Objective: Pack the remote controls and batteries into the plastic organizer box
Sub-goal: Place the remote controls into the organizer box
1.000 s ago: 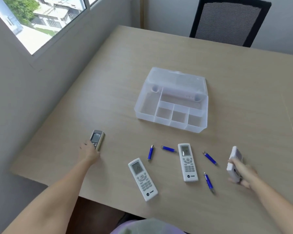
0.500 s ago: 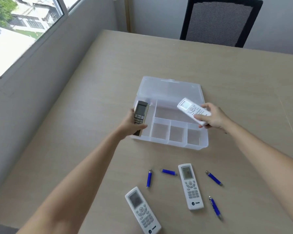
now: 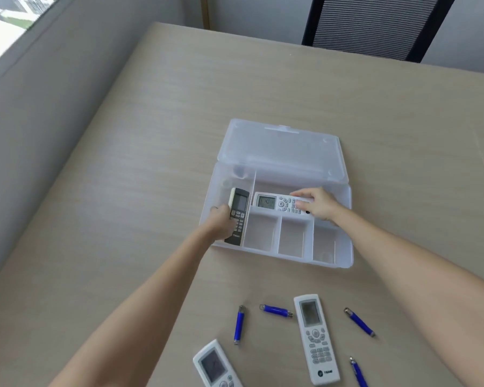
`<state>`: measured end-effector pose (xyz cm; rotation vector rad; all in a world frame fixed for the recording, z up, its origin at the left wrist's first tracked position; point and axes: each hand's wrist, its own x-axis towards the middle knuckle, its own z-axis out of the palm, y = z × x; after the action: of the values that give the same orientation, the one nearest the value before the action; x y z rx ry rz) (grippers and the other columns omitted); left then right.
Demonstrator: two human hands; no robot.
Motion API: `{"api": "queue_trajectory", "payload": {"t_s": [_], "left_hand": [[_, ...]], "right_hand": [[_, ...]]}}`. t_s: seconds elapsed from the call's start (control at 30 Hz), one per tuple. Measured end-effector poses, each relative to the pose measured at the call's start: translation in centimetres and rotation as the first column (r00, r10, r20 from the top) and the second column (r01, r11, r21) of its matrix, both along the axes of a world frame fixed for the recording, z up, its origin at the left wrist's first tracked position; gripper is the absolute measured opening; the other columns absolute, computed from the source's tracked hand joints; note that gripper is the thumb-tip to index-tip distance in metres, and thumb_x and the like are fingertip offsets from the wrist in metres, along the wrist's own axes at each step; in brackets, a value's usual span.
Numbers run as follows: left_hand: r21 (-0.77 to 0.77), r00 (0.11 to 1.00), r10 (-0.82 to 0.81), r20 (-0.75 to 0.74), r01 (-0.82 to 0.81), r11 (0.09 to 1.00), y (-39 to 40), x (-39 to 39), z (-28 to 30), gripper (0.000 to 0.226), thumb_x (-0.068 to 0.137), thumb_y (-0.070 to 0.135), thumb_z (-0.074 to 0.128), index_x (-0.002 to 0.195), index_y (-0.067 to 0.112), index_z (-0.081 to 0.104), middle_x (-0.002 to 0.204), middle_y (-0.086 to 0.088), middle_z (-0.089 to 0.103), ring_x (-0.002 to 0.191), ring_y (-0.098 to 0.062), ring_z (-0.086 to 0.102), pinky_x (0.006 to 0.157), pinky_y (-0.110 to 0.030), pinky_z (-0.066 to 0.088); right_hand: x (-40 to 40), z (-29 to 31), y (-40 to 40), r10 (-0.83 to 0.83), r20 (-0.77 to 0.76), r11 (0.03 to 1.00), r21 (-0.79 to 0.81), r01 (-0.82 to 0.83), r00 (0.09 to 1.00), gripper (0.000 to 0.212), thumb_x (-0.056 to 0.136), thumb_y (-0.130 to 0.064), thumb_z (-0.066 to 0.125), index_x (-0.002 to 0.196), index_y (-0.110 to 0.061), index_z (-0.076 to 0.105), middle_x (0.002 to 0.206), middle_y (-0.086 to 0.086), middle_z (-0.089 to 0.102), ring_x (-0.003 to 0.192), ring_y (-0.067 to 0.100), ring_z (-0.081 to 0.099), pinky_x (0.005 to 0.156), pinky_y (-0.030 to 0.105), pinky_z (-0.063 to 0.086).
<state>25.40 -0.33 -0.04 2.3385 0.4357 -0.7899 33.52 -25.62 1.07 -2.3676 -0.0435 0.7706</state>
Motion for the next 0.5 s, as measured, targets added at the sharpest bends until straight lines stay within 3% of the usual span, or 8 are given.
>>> {"api": "queue_trajectory", "payload": {"t_s": [0.07, 0.1, 0.27, 0.33, 0.4, 0.5], "left_hand": [[0.11, 0.999, -0.051, -0.015, 0.053, 0.993, -0.4, 0.1, 0.1, 0.032, 0.093, 0.009, 0.036, 0.121, -0.005, 0.044, 0.132, -0.025, 0.035, 0.106, -0.042, 0.052, 0.1, -0.045, 0.044], [0.147, 0.997, -0.078, -0.027, 0.081, 0.986, -0.6, 0.0, 0.3, 0.033, 0.093, 0.006, 0.034, 0.122, -0.005, 0.045, 0.134, -0.025, 0.033, 0.11, -0.044, 0.051, 0.1, -0.045, 0.044], [0.216, 0.986, -0.161, -0.034, 0.165, 0.962, -0.7, -1.3, 1.4, 0.035, 0.09, 0.001, 0.033, 0.121, -0.006, 0.048, 0.133, -0.027, 0.034, 0.114, -0.044, 0.046, 0.101, -0.041, 0.04], [0.211, 0.98, -0.185, 0.07, 0.167, 0.963, -0.5, -2.5, 2.3, 0.03, 0.089, 0.003, 0.037, 0.116, -0.004, 0.049, 0.13, -0.025, 0.038, 0.114, -0.042, 0.043, 0.101, -0.042, 0.041], [0.208, 0.932, -0.225, 0.285, 0.169, 0.963, -0.2, -5.1, 3.6, 0.028, 0.088, 0.004, 0.043, 0.114, 0.0, 0.05, 0.125, -0.021, 0.042, 0.115, -0.038, 0.043, 0.099, -0.046, 0.043], [0.225, 0.731, -0.398, 0.554, 0.33, 0.917, 0.4, -12.5, 5.9, 0.026, 0.088, 0.009, 0.051, 0.113, 0.008, 0.057, 0.117, -0.012, 0.054, 0.109, -0.031, 0.051, 0.091, -0.043, 0.049]], "right_hand": [[-0.4, -0.5, 1.1, 0.054, 0.062, 0.995, -0.087, -0.049, 0.997, 0.039, 0.088, -0.021, 0.059, 0.127, -0.02, 0.061, 0.121, 0.01, 0.066, 0.125, 0.026, 0.046, 0.101, 0.03, 0.036], [-0.5, -0.6, 1.5, 0.075, 0.066, 0.99, -0.128, -0.066, 0.995, 0.041, 0.09, -0.021, 0.056, 0.131, -0.021, 0.058, 0.125, 0.013, 0.063, 0.131, 0.029, 0.039, 0.107, 0.033, 0.033], [-1.7, 1.1, 2.6, 0.161, -0.014, 0.972, -0.173, -0.161, 0.987, 0.046, 0.096, -0.018, 0.04, 0.141, -0.015, 0.044, 0.142, 0.018, 0.05, 0.136, 0.031, 0.039, 0.113, 0.037, 0.032], [-3.0, 2.9, 2.7, 0.149, 0.028, 0.979, -0.141, -0.144, 0.988, 0.048, 0.096, -0.019, 0.042, 0.143, -0.013, 0.039, 0.143, 0.021, 0.047, 0.135, 0.032, 0.041, 0.11, 0.035, 0.032], [-5.7, 4.9, 2.2, 0.089, 0.195, 0.994, -0.077, -0.076, 0.977, 0.045, 0.094, -0.02, 0.047, 0.139, -0.012, 0.045, 0.137, 0.021, 0.05, 0.127, 0.032, 0.048, 0.107, 0.036, 0.034], [-13.5, 7.0, 0.3, -0.102, 0.552, 0.995, 0.063, 0.081, 0.827, 0.027, 0.09, -0.01, 0.05, 0.114, -0.008, 0.062, 0.102, 0.013, 0.065, 0.089, 0.023, 0.06, 0.082, 0.029, 0.044]]}}
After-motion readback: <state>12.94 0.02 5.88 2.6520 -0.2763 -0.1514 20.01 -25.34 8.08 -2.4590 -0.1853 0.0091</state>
